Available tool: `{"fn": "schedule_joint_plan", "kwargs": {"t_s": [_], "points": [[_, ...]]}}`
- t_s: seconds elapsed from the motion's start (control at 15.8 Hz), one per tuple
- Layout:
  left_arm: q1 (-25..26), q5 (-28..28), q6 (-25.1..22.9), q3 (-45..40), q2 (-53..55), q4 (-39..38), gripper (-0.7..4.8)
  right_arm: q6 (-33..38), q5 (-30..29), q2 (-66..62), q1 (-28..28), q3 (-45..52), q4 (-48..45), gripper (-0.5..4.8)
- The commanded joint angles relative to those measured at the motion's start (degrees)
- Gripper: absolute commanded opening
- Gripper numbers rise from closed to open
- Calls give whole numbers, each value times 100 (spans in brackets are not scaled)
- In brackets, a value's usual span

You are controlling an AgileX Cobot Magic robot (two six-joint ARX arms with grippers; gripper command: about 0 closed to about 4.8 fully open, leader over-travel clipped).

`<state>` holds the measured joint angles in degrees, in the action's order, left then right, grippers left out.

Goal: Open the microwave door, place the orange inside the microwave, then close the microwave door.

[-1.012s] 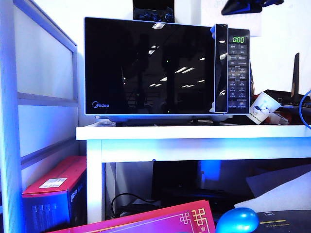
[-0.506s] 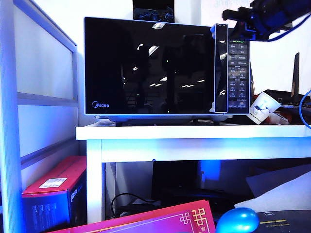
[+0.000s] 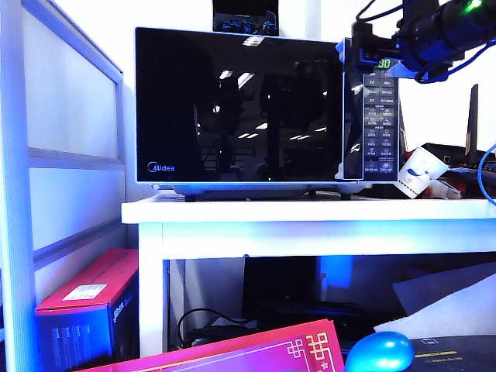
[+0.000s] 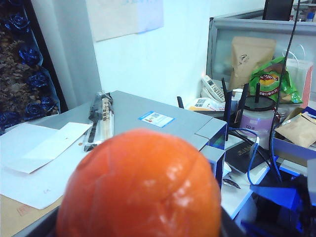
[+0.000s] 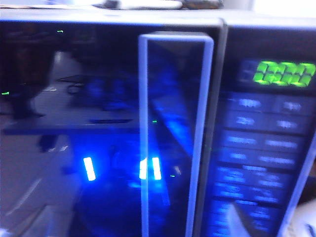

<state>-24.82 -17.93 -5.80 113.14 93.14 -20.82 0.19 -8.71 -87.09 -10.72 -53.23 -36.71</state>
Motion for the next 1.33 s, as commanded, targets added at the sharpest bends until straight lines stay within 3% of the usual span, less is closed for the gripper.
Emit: {"fn": "schedule_joint_plan", "kwargs": {"t_s": [0.06, 0.44, 1.33], "points": [[-7, -28, -17, 17, -24, -9, 191, 116, 343, -70, -7, -31, -503, 422], [-7, -28, -17, 17, -24, -127, 191, 240, 439, -601, -9, -166, -1187, 422], [-7, -31, -20, 17, -24, -267, 191, 262, 739, -1650, -57, -1458, -1147, 418]]}}
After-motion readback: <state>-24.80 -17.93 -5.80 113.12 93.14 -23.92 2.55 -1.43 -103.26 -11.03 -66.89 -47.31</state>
